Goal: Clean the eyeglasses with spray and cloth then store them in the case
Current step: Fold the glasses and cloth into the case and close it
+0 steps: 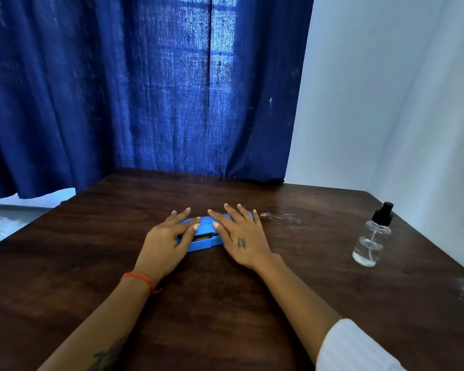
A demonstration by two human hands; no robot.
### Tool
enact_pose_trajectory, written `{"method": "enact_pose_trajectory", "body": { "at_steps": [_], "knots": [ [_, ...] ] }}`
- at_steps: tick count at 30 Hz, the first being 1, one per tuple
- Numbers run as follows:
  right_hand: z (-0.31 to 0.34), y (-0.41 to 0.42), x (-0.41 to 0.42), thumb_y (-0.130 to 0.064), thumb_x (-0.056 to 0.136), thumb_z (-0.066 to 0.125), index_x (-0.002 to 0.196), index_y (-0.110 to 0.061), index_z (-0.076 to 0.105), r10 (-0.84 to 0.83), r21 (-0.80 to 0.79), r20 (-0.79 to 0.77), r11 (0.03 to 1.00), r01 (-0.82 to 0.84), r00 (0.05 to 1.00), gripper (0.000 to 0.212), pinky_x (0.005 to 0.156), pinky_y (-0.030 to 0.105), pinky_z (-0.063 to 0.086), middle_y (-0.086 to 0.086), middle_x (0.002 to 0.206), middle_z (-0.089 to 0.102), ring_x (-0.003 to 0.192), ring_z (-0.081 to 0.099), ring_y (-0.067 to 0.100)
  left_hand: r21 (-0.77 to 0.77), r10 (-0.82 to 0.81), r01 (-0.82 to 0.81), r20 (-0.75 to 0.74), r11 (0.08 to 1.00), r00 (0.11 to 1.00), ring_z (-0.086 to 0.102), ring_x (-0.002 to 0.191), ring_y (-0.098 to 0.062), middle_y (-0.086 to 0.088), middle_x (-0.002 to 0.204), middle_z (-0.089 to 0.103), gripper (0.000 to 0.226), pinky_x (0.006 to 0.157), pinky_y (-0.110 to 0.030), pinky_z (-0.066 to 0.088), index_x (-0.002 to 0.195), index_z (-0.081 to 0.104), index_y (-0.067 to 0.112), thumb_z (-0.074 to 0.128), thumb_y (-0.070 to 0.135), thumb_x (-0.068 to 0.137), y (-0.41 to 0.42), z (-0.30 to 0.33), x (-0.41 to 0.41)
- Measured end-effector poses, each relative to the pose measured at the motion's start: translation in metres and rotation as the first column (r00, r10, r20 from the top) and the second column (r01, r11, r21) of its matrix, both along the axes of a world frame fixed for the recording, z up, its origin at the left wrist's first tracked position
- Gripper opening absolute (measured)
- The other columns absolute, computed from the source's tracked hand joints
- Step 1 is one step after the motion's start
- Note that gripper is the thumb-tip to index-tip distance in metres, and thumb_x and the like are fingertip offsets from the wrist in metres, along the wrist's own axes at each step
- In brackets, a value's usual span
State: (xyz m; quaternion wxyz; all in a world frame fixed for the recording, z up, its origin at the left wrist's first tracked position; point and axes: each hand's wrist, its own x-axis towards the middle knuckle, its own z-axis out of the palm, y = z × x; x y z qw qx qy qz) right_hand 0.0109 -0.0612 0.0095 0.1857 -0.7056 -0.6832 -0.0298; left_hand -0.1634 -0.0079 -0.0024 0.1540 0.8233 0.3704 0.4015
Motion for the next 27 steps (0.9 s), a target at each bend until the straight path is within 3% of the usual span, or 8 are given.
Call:
{"method": "enact_pose_trajectory", "body": {
  "at_steps": [5,10,17,21,24,27],
  "knots": [
    [-0.013,-0.007,0.002,-0.057,0.084,-0.001,0.142,-0.045,0.020,0.002,0.050,0.044,0.999,-0.005,0.999,0.063,0.114,0.047,-0.003,0.000,0.154,0.024,0.143,0.007,0.026,0.012,-0.019,0.019,0.032,1.000,0.999,0.051,0.122,-0.025,-0.008,0.123,0.062,0.030,0.104,-0.029,0.034,0.108,0.068,0.015,0.069,0.015,0.078,0.002,-0.002,-0.001],
    [-0.018,-0.007,0.000,-0.052,0.093,0.009,0.142,-0.045,0.019,-0.002,0.053,0.018,0.999,0.001,1.000,0.051,0.113,0.049,-0.005,-0.001,0.155,0.020,0.144,0.002,0.026,0.031,-0.034,0.034,0.024,0.999,0.999,0.051,0.110,-0.009,-0.004,0.120,0.064,0.033,0.100,-0.026,0.033,0.109,0.067,0.018,0.072,0.016,0.076,0.003,-0.002,-0.001],
    [-0.019,-0.010,-0.004,-0.042,0.100,0.026,0.143,-0.045,0.016,-0.023,0.026,-0.002,0.999,0.023,1.000,0.045,0.115,0.049,-0.003,-0.002,0.157,0.011,0.144,-0.006,0.026,0.022,-0.051,0.052,-0.038,0.998,0.998,0.053,0.114,-0.020,-0.002,0.122,0.062,0.033,0.100,-0.028,0.031,0.108,0.067,0.021,0.071,0.023,0.076,0.003,-0.001,-0.001],
    [-0.015,-0.015,-0.006,-0.036,0.095,0.046,0.142,-0.038,0.028,-0.031,0.175,-0.187,0.983,0.064,0.982,0.051,0.115,0.046,0.007,0.009,0.157,0.004,0.143,-0.004,0.034,-0.066,-0.024,0.020,-0.064,0.998,0.998,0.035,0.134,-0.024,-0.009,0.145,0.039,0.061,0.111,-0.034,0.023,0.135,0.043,0.020,0.066,0.029,0.080,-0.003,0.001,0.001],
    [-0.005,-0.017,-0.006,-0.037,0.093,0.050,0.147,-0.035,0.013,-0.133,0.036,-0.459,0.985,0.167,0.879,0.065,0.114,0.041,0.015,0.013,0.157,-0.001,0.142,0.004,0.034,-0.253,0.048,-0.054,-0.030,0.966,0.998,0.023,0.140,-0.026,-0.011,0.152,0.025,0.075,0.115,-0.041,0.019,0.144,0.019,0.017,0.061,0.031,0.084,-0.011,0.004,0.006],
    [-0.001,-0.020,-0.004,-0.036,0.093,0.050,0.149,-0.023,0.011,-0.183,-0.044,-0.530,0.981,0.189,0.828,0.069,0.113,0.036,0.019,0.009,0.157,0.004,0.142,0.012,0.027,-0.362,0.071,-0.057,0.025,0.931,0.997,0.024,0.138,-0.027,-0.012,0.152,0.024,0.073,0.114,-0.040,0.019,0.145,0.017,0.013,0.057,0.034,0.087,-0.019,0.006,0.013]
  ]
}}
